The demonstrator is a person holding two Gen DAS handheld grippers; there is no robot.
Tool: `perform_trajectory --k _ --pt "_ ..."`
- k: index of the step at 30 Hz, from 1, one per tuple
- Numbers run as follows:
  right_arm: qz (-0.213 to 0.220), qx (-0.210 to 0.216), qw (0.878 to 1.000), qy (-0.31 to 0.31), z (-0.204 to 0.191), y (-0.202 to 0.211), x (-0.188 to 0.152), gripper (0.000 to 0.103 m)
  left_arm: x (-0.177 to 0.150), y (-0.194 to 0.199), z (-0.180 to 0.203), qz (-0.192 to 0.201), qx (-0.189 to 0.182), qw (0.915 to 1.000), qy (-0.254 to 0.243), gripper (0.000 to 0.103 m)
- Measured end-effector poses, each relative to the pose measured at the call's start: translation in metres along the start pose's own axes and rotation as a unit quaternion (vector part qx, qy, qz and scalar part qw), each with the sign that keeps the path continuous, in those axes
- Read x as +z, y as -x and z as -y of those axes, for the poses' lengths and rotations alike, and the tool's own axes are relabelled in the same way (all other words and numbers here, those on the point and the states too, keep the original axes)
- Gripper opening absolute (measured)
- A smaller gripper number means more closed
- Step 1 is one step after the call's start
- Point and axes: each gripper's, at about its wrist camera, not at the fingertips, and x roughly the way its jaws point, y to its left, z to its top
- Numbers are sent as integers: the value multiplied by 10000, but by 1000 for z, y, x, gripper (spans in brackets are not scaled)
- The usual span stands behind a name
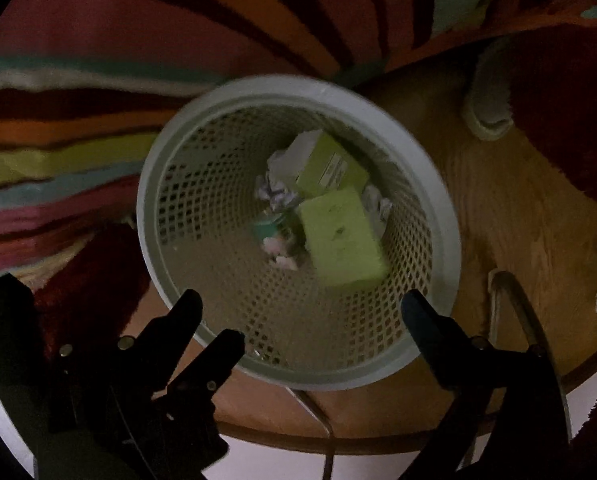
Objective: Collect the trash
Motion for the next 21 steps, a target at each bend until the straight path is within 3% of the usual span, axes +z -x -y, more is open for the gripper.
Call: perform_trajectory --k 6,14,21 --pt "138 4 9999 13 4 10 0 96 1 9 -3 188 39 9998 -25 85" --pt "818 -340 9947 523 -16 43 -4 96 2 38 -17 728 197 9971 139 85" --pt "1452 -519 9839 902 -27 78 -14 96 -5 72 -10 1475 266 9886 -124 85"
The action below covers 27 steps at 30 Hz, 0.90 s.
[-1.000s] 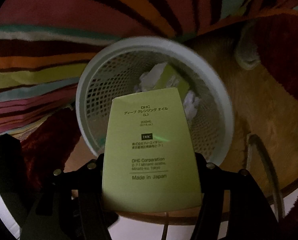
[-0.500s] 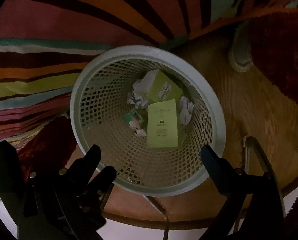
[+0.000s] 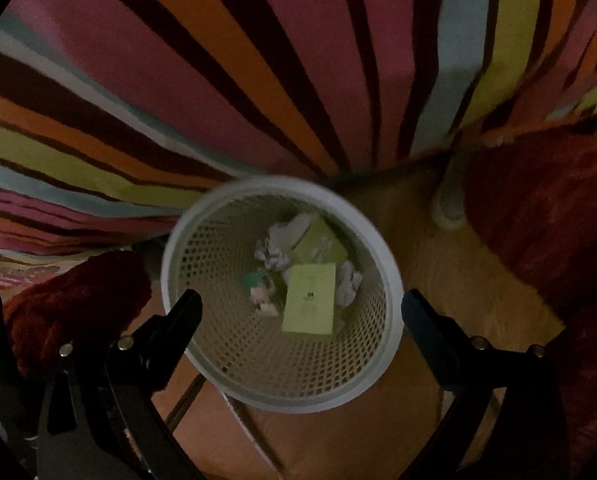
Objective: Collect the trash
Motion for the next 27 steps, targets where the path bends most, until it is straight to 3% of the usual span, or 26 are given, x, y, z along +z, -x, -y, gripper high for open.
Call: perform_trajectory --k 11,18,27 --pt "949 -115 9936 600 -20 54 -5 96 -7 69 15 1193 43 9906 -661 85" --pt "1643 -216 9824 856 -24 95 -11 96 -13 113 21 2028 274 9739 -985 85" --pt "2467 -214 9641 963 -25 149 -16 96 -19 172 22 2748 242 9562 -980 85"
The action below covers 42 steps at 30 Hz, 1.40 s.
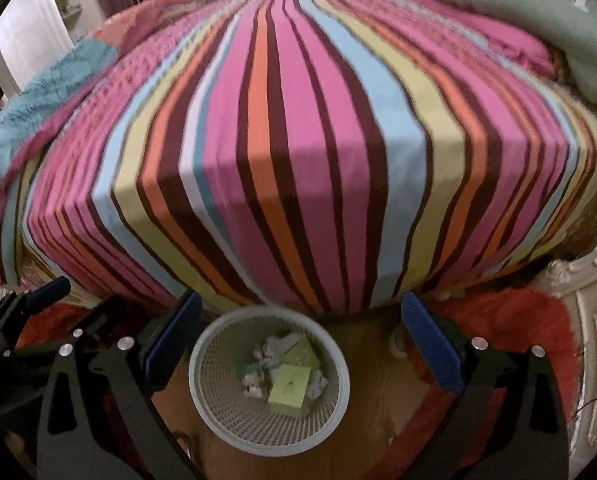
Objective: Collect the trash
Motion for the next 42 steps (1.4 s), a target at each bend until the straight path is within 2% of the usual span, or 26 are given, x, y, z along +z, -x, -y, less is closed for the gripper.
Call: perform_trajectory --k 11,18,28,34,42 --pt "754 -24 9969 208 -3 55 15 96 19 53 -4 561 -118 9984 10 85" --pt "1159 121 9930 199 -3 85 24 96 31 83 -12 848 -262 9959 188 85" --pt "1501 193 9882 217 -4 112 30 96 40 128 -5 1269 -179 9917 86 85" --pt "1678 183 9854 234 -4 127 30 96 42 148 -4 1403 -364 9894 118 85" --pt "1872 169 9820 208 -5 141 33 96 44 168 1 1614 -324 9863 84 85"
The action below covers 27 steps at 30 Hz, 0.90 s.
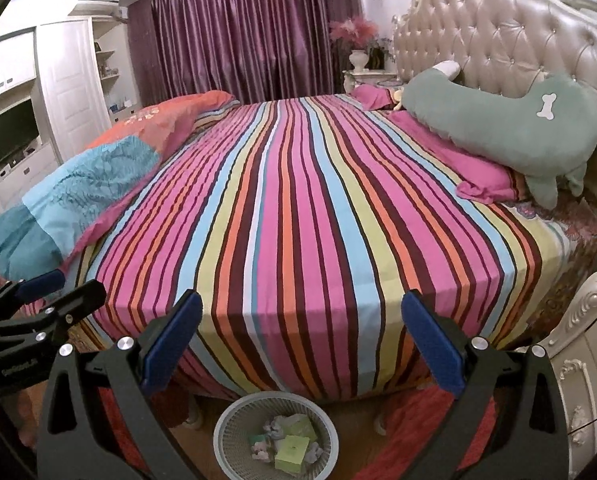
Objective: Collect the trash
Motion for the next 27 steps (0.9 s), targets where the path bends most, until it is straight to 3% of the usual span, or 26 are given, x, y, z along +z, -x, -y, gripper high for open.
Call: perform_trajectory --k 6,27 --pt "11 8 10000 -40 0 2 1 96 1 3 1 79 176 9998 -82 85" --pt "-84 -1 10000 -47 -5 2 2 96 1 4 0 48 85 9999 -24 85"
